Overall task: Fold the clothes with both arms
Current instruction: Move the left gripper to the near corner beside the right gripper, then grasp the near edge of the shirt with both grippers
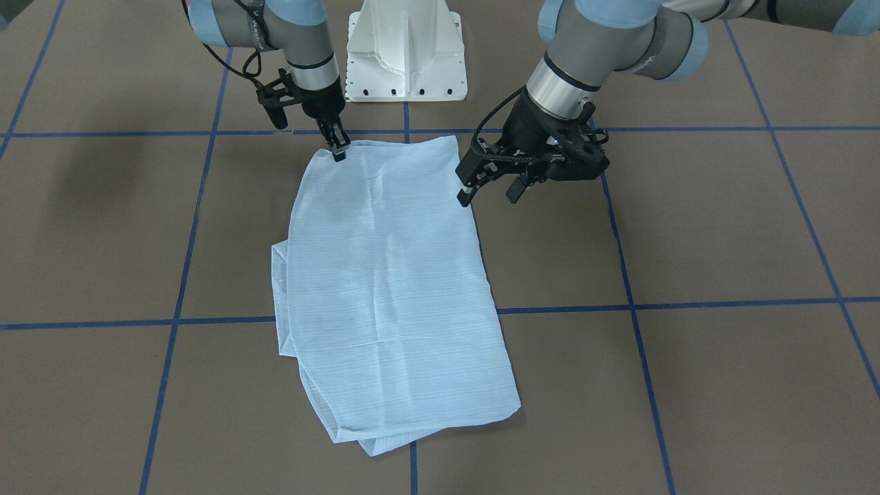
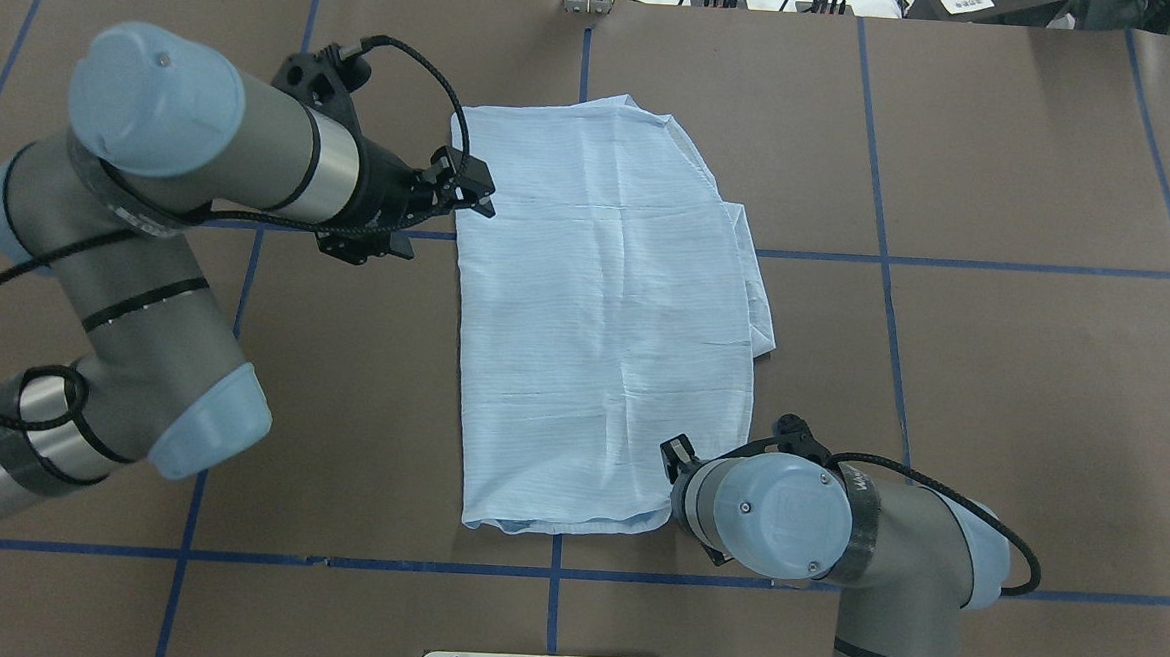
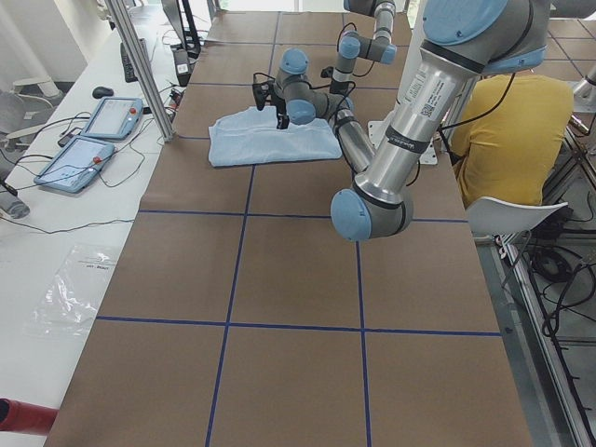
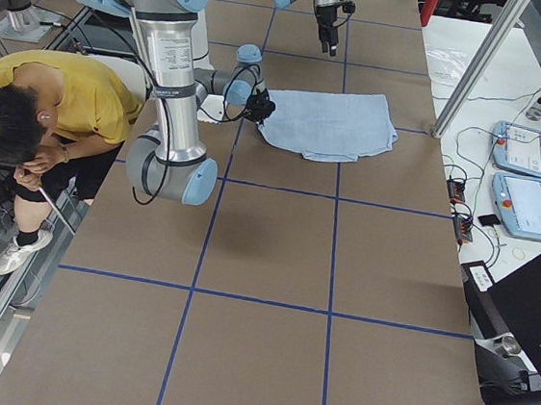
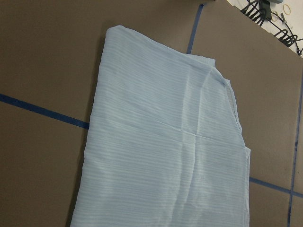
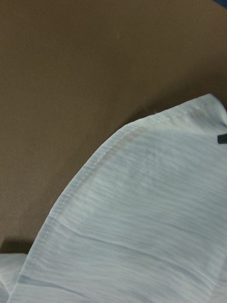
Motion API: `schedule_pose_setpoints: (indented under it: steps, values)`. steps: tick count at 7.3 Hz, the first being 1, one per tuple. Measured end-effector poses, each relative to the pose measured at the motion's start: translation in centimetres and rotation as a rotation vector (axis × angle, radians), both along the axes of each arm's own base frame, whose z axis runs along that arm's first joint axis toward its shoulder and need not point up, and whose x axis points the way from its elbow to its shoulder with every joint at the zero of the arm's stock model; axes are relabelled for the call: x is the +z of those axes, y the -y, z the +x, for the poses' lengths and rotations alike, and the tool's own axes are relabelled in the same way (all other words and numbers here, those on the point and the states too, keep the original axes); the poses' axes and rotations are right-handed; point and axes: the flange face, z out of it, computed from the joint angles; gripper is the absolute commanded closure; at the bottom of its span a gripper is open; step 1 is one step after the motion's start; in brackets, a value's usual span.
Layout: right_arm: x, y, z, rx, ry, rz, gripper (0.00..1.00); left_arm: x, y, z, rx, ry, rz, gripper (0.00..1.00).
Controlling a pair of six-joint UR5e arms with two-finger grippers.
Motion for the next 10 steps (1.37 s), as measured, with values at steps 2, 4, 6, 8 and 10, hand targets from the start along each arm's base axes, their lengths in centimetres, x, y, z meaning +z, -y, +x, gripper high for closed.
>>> schedule_pose_setpoints:
  steps: [2, 4, 6, 8, 10]
  values:
    - [-0.4, 0.0, 0.4, 0.003, 0.009, 0.002, 1.00, 0.9, -7.3, 6.4, 0.002, 0.017, -0.119, 0.01]
    - [-0.3, 0.0, 0.5, 0.001, 0.009, 0.001, 1.00, 3.2, -14.1, 9.7, 0.005, 0.064, -0.228, 0.08]
    - [-0.2, 0.0, 0.5, 0.001, 0.006, 0.002, 1.00, 5.0, -17.3, 11.1, -0.009, 0.081, -0.356, 0.14]
    - [-0.1, -0.1, 0.5, -0.001, 0.006, 0.002, 1.00, 5.8, -19.3, 12.5, -0.006, 0.092, -0.432, 0.17]
    - [-0.2, -0.1, 0.5, -0.002, 0.007, 0.003, 1.00, 6.5, -19.7, 13.6, -0.005, 0.110, -0.449, 0.44]
